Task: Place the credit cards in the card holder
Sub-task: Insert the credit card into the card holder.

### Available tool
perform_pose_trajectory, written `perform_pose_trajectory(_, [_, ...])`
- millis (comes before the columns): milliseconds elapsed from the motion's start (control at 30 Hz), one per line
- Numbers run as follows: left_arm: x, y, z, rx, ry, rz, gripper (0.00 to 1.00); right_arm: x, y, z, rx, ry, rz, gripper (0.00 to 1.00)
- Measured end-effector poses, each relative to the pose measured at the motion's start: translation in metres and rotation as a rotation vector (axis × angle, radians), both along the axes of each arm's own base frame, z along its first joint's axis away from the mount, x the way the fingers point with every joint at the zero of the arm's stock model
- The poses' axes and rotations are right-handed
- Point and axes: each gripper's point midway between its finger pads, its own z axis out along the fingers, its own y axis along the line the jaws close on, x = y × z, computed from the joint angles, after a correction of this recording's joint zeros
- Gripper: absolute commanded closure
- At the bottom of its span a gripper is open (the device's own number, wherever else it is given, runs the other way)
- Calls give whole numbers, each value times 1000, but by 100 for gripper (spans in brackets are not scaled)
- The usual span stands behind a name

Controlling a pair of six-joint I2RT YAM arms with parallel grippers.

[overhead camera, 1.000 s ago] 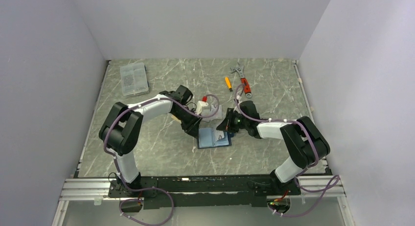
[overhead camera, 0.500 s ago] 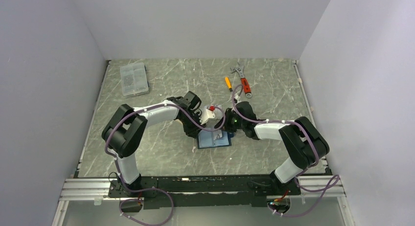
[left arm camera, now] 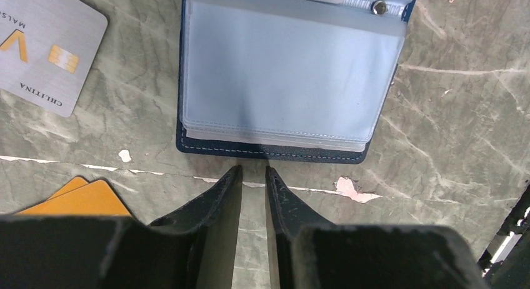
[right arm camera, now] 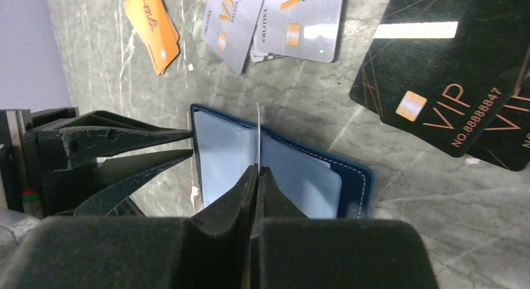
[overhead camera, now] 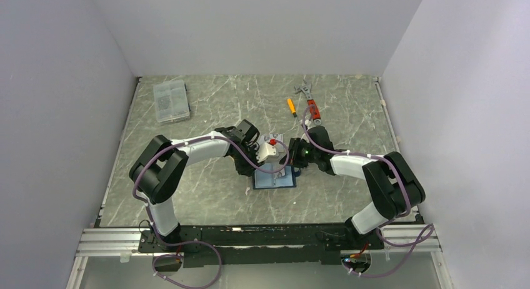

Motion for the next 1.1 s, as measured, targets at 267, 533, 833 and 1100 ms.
perform_pose_trajectory(267, [1, 0, 0, 0, -3, 0, 75, -7, 9, 5, 51, 16, 57, 100])
perform_pose_trajectory(533, [0, -1, 0, 12, -19, -10, 80, -13, 3, 2, 83, 30, 35, 100])
perform_pose_trajectory(833, [0, -2, -1, 34, -49, -37, 90, -15, -1, 5, 176, 26, -31, 100])
perform_pose_trajectory(1100, [-2, -4, -2, 61, -76, -57, 92, -12, -7, 9, 225, 8, -77, 100])
